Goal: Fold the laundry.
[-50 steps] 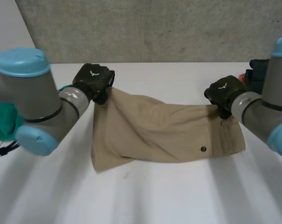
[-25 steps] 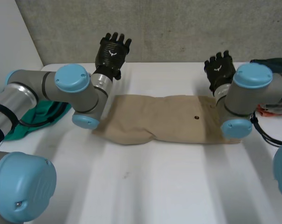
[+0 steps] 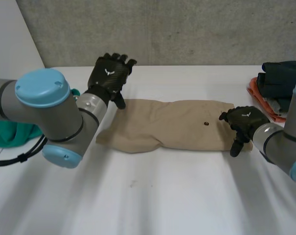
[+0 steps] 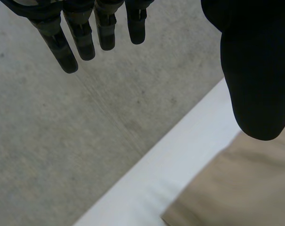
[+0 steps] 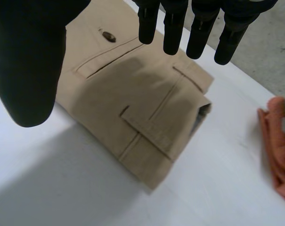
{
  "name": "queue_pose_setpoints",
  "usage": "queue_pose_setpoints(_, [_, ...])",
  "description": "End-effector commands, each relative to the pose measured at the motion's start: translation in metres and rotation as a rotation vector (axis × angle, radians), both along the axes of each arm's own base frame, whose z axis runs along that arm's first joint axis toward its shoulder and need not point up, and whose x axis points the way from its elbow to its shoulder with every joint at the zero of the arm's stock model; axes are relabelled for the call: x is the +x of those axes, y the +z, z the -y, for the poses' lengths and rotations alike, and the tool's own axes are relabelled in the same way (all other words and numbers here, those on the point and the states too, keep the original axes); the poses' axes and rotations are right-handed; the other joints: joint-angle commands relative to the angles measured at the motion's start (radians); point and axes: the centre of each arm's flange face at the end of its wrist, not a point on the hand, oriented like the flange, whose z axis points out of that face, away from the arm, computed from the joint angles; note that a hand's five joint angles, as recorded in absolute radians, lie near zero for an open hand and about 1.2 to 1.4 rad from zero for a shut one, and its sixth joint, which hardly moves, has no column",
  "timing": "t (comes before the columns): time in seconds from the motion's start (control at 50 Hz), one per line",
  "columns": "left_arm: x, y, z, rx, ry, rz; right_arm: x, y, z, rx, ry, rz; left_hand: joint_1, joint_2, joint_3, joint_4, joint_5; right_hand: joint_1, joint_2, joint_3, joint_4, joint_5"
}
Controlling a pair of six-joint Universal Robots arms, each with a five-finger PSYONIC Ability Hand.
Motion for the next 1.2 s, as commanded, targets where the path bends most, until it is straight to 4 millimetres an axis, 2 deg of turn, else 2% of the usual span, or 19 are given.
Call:
queue_pose_setpoints(0.02, [0.0, -0.011, -0.003, 0.055, -0.004, -0.022, 0.0, -0.05, 0.025, -0.067, -0.011, 0.013, -0.012, -0.033, -0.034, -0.027, -0.049, 0.123, 0.12, 0.112, 0.111, 0.102])
queue_pose_setpoints(0.06, [0.0, -0.011, -0.003, 0.057, -0.005, -0.024, 0.0, -0.055, 0.03, -0.086, -0.022, -0.006, -0.012, -0.033, -0.034, -0.027, -0.049, 0.348, 0.345, 0.337, 0.336, 0.327])
queue_pose_setpoints(0.08, [0.0, -0.011, -0.003, 0.057, -0.005, -0.024, -0.002, -0.056, 0.035, -0.11, -0.043, -0.034, -0.012, -0.033, -0.034, -0.027, -0.049, 1.041, 1.038, 1.03, 1.029, 1.02])
queue_pose_setpoints(0.1, [0.0, -0.011, -0.003, 0.057, -0.005, -0.024, -0.004, -0.055, 0.037, -0.124, -0.058, -0.051, -0.012, -0.033, -0.034, -0.027, -0.049, 1.099, 1.097, 1.088, 1.087, 1.078])
queue_pose_setpoints(0.2, [0.002, -0.009, -0.005, 0.054, -0.005, -0.026, -0.027, -0.046, 0.042, -0.183, -0.18, -0.194, -0.012, -0.033, -0.034, -0.027, -0.049, 1.1, 1.097, 1.089, 1.088, 1.079])
queue_pose_setpoints(0.3, [0.006, 0.004, -0.01, 0.035, -0.002, -0.039, -0.048, 0.009, 0.042, -0.358, -0.19, -0.365, -0.012, -0.033, -0.034, -0.027, -0.049, 1.1, 1.097, 1.089, 1.088, 1.079])
queue_pose_setpoints(0.38, [0.007, 0.009, -0.013, 0.028, -0.004, -0.045, -0.048, 0.02, 0.048, -0.452, -0.145, -0.516, -0.012, -0.033, -0.034, -0.027, -0.049, 1.1, 1.097, 1.089, 1.088, 1.079])
queue_pose_setpoints(0.44, [0.008, 0.012, -0.014, 0.025, -0.003, -0.046, -0.028, 0.028, 0.046, -0.556, -0.075, -0.554, -0.012, -0.033, -0.034, -0.027, -0.049, 1.1, 1.097, 1.089, 1.088, 1.079])
queue_pose_setpoints(0.5, [0.009, 0.013, -0.016, 0.022, -0.001, -0.048, 0.039, 0.04, 0.02, -0.758, 0.152, -0.497, -0.012, -0.033, -0.034, -0.027, -0.049, 1.1, 1.097, 1.089, 1.088, 1.079])
queue_pose_setpoints(0.58, [0.011, 0.013, -0.019, 0.029, 0.001, -0.044, 0.107, 0.012, -0.036, -0.854, 0.528, -0.383, -0.012, -0.033, -0.034, -0.027, -0.049, 1.1, 1.097, 1.089, 1.088, 1.079])
queue_pose_setpoints(0.66, [0.013, 0.014, -0.023, 0.03, -0.001, -0.043, 0.124, -0.028, -0.079, -0.786, 0.778, -0.365, -0.012, -0.033, -0.034, -0.027, -0.049, 1.066, 1.063, 1.055, 1.054, 1.045])
queue_pose_setpoints(0.68, [0.013, 0.014, -0.024, 0.032, -0.001, -0.043, 0.123, -0.034, -0.084, -0.771, 0.802, -0.377, -0.012, -0.033, -0.034, -0.027, -0.049, 0.763, 0.761, 0.752, 0.751, 0.742])
queue_pose_setpoints(0.7, [0.013, 0.014, -0.025, 0.032, -0.002, -0.043, 0.121, -0.04, -0.09, -0.75, 0.829, -0.407, -0.012, -0.033, -0.034, -0.027, -0.049, 0.089, 0.086, 0.078, 0.077, 0.068])
queue_pose_setpoints(0.72, [0.013, 0.015, -0.025, 0.029, -0.002, -0.044, 0.119, -0.042, -0.092, -0.743, 0.837, -0.423, -0.012, -0.033, -0.034, -0.027, -0.049, -0.122, -0.124, -0.133, -0.134, -0.143])
queue_pose_setpoints(0.78, [0.012, 0.018, -0.024, 0.021, -0.004, -0.051, 0.113, -0.043, -0.095, -0.715, 0.842, -0.435, -0.012, -0.033, -0.034, -0.027, -0.049, -0.122, -0.124, -0.133, -0.134, -0.143])
queue_pose_setpoints(0.82, [0.012, 0.022, -0.022, 0.007, -0.003, -0.058, 0.111, -0.032, -0.092, -0.718, 0.811, -0.412, -0.012, -0.033, -0.034, -0.027, -0.049, -0.122, -0.124, -0.133, -0.134, -0.143])
queue_pose_setpoints(0.94, [-0.003, 0.051, -0.018, -0.067, -0.033, -0.138, 0.08, 0.065, -0.063, -0.641, 0.495, 0.027, -0.012, -0.033, -0.034, -0.027, -0.049, -0.122, -0.124, -0.133, -0.134, -0.143])
queue_pose_setpoints(1.04, [-0.02, 0.061, -0.017, -0.063, -0.079, -0.217, 0.069, 0.089, -0.045, -0.438, 0.368, 0.362, -0.012, -0.032, -0.033, -0.026, -0.048, -0.122, -0.124, -0.133, -0.134, -0.143])
queue_pose_setpoints(1.2, [-0.069, 0.032, -0.031, 0.057, -0.211, -0.196, 0.04, 0.076, 0.008, -0.2, 0.16, 0.312, 0.018, -0.002, -0.004, 0.003, -0.018, -0.122, -0.124, -0.133, -0.134, -0.143])
